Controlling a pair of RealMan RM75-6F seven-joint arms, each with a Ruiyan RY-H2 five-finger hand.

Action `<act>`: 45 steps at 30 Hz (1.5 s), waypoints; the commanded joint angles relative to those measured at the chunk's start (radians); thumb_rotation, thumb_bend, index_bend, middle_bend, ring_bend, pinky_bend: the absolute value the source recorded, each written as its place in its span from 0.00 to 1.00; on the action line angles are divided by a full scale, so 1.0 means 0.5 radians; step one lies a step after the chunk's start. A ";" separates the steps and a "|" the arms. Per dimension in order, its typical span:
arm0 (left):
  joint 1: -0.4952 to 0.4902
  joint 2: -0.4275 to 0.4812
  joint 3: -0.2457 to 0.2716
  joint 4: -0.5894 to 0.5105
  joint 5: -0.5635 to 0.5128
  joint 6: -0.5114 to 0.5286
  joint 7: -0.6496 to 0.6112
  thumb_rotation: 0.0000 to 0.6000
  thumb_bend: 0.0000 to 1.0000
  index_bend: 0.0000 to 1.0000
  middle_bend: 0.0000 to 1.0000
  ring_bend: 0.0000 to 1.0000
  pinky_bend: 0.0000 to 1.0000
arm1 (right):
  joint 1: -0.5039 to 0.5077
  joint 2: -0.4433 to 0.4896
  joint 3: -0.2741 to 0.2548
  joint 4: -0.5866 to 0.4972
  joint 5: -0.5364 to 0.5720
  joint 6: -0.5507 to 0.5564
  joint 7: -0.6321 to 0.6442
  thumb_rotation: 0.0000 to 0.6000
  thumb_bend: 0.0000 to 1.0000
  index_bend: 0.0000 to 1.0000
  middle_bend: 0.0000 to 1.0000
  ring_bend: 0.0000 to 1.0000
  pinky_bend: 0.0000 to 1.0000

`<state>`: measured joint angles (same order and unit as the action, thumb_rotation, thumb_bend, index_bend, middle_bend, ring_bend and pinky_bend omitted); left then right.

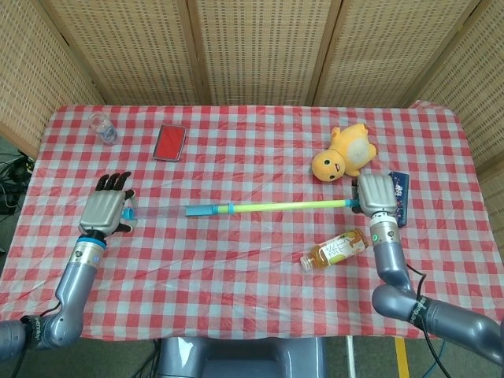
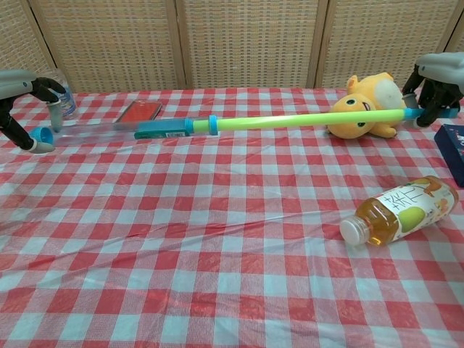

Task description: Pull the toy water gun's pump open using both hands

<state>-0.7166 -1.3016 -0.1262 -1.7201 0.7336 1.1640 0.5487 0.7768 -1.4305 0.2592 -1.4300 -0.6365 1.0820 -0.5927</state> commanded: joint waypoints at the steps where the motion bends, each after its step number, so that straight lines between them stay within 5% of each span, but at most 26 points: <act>1: 0.006 -0.004 -0.004 0.027 -0.006 -0.015 -0.005 1.00 0.31 0.54 0.00 0.00 0.00 | 0.000 0.015 0.013 0.006 0.020 -0.005 -0.008 1.00 0.49 0.87 1.00 0.96 0.70; 9: 0.003 -0.022 -0.023 0.060 -0.016 -0.043 -0.003 1.00 0.31 0.52 0.00 0.00 0.00 | -0.008 0.032 0.014 0.007 0.041 -0.010 -0.021 1.00 0.44 0.85 0.99 0.94 0.69; 12: -0.002 -0.005 -0.012 0.058 -0.016 -0.090 0.008 1.00 0.25 0.39 0.00 0.00 0.00 | -0.025 0.023 -0.010 0.033 0.016 -0.006 -0.013 1.00 0.38 0.73 0.90 0.85 0.64; 14: -0.007 0.017 -0.013 0.050 -0.022 -0.121 0.009 1.00 0.14 0.21 0.00 0.00 0.00 | -0.027 0.026 -0.019 0.040 0.020 -0.022 -0.020 1.00 0.35 0.58 0.76 0.73 0.55; 17: -0.008 0.037 -0.022 0.041 -0.024 -0.140 -0.005 1.00 0.05 0.10 0.00 0.00 0.00 | -0.031 0.035 -0.023 0.038 0.035 -0.045 -0.022 1.00 0.29 0.39 0.53 0.51 0.41; 23: 0.008 0.064 -0.029 -0.006 0.013 -0.131 -0.039 1.00 0.05 0.08 0.00 0.00 0.00 | -0.048 0.078 -0.045 -0.005 0.060 -0.112 -0.013 1.00 0.23 0.18 0.17 0.19 0.31; 27: 0.055 0.083 -0.020 -0.046 0.109 -0.091 -0.117 1.00 0.05 0.08 0.00 0.00 0.00 | -0.097 0.104 -0.054 -0.054 -0.025 -0.099 0.092 1.00 0.18 0.04 0.04 0.07 0.23; 34: 0.272 0.023 0.126 0.073 0.733 0.214 -0.387 1.00 0.05 0.08 0.00 0.00 0.00 | -0.343 0.152 -0.211 -0.144 -0.615 0.224 0.422 1.00 0.15 0.00 0.00 0.00 0.17; 38: 0.419 -0.017 0.236 0.201 1.009 0.388 -0.551 1.00 0.05 0.08 0.00 0.00 0.00 | -0.532 0.195 -0.348 -0.180 -1.068 0.510 0.705 1.00 0.15 0.00 0.00 0.00 0.02; 45: 0.659 0.033 0.406 0.198 1.186 0.566 -0.558 1.00 0.05 0.00 0.00 0.00 0.00 | -0.834 0.246 -0.626 -0.212 -1.518 0.868 0.717 1.00 0.09 0.00 0.00 0.00 0.00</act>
<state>-0.4167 -1.2931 0.0527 -1.6212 1.3063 1.4257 0.2749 0.4359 -1.3242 0.0164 -1.5227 -1.3183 1.4398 -0.2518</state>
